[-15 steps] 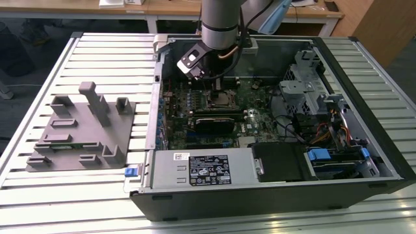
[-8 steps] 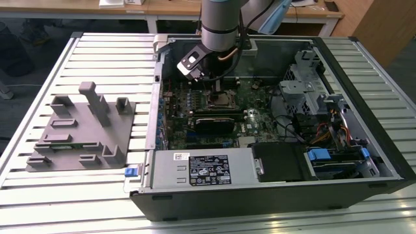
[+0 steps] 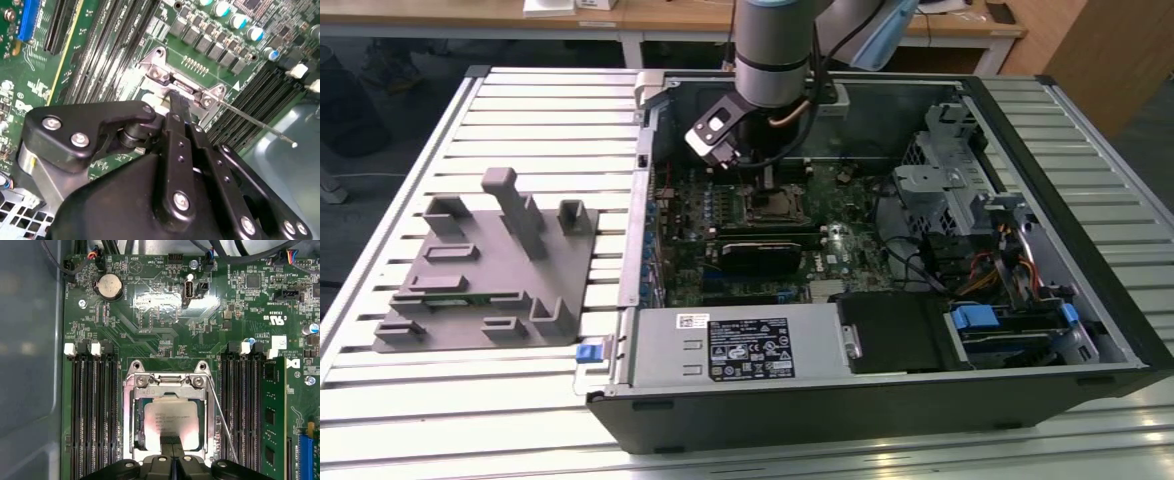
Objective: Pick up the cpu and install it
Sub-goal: 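Close the cpu cover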
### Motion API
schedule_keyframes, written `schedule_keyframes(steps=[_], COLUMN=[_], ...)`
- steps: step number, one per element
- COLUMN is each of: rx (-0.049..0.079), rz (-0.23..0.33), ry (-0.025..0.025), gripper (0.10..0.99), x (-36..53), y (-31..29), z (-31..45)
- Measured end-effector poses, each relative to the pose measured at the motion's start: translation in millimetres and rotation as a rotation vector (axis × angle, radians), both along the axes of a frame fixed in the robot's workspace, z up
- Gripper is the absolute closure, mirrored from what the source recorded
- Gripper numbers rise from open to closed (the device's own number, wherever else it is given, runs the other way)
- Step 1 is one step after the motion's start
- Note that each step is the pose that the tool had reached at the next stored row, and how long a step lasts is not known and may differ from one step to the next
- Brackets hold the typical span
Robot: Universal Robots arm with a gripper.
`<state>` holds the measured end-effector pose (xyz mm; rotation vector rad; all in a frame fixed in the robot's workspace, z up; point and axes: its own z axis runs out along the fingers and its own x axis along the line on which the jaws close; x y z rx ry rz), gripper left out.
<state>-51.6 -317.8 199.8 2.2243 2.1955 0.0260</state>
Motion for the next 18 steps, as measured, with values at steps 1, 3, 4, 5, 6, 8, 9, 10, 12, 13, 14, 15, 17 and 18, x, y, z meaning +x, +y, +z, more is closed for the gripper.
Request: schedule_keyframes(steps=[1, 3, 4, 5, 6, 8, 9, 10, 12, 13, 14, 15, 17, 18], rx=[0.001, 0.001, 0.001, 0.001, 0.002, 0.001, 0.001, 0.001, 0.001, 0.001, 0.001, 0.001, 0.001, 0.001], rz=[0.0, 0.0, 0.0, 0.0, 0.0, 0.0, 0.0, 0.0, 0.0, 0.0, 0.0, 0.0, 0.0, 0.0], ry=[-0.0008, -0.0006, -0.0008, -0.0012, -0.0017, -0.0008, -0.0009, -0.0007, -0.0009, -0.0008, -0.0007, -0.0008, -0.0008, -0.0008], gripper=[0.98, 0.98, 0.98, 0.98, 0.98, 0.98, 0.98, 0.98, 0.98, 0.98, 0.98, 0.98, 0.98, 0.98], x=[2.4, 5.8, 6.1, 6.2, 6.3, 6.1, 6.1, 6.1, 6.2, 6.5, 6.8, 7.3, 8.8, 9.3], y=[0.1, 0.1, 0.1, 0.2, 0.3, 0.1, 0.1, 0.1, 0.2, 0.1, 0.1, 0.1, 0.1, 0.1], z=[-0.4, -0.3, -0.3, 0.1, 1.4, 7.2, 10.5, 16.8, 16.7, 16.7, 16.7, 16.7, 16.7, 16.7])
